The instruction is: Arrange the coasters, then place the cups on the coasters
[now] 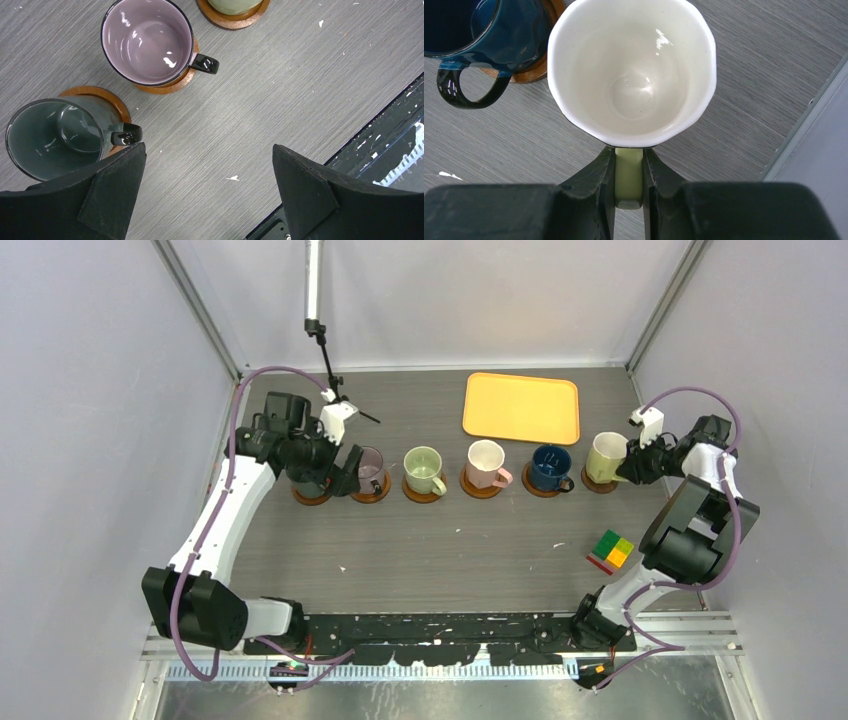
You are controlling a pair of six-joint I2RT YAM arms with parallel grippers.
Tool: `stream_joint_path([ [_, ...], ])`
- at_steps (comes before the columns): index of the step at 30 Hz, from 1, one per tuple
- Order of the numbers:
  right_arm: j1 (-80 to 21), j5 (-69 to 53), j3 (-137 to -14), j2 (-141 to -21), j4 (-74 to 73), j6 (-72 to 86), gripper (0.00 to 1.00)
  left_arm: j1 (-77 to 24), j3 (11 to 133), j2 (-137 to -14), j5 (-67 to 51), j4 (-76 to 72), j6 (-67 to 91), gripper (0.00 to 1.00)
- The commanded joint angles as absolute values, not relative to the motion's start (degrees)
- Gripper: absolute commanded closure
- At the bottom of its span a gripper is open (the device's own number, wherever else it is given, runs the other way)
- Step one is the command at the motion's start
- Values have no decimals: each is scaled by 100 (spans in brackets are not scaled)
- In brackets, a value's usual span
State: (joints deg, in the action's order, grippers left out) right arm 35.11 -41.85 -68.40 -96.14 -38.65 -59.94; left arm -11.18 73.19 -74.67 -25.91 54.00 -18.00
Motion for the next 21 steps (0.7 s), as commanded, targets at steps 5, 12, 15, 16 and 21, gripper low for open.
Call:
stream_joint_path([
  [5, 3542, -4417, -6784, -9601, -3331, -6081, 100, -1135, 7595, -7438, -2610, 5481, -1758, 0],
  [12, 3578, -4405, -6868, -9592, -3671, -6392, 99, -1134, 7563, -7424, -2592, 5476, -1778, 0],
  [15, 3648, -4353, -6847, -9571, -3779, -6517, 100, -1138, 7540, -7404, -2584, 5476, -1785, 0],
  [16, 3663, -4332, -6846, -9571, -3834, -6578, 99, -1134, 7533, -7393, -2577, 5473, -1785, 0],
  [21, 3726, -4320, -6811, -9569, -4151, -6801, 91, -1136, 7483, -7365, -2588, 5467, -1779, 0],
])
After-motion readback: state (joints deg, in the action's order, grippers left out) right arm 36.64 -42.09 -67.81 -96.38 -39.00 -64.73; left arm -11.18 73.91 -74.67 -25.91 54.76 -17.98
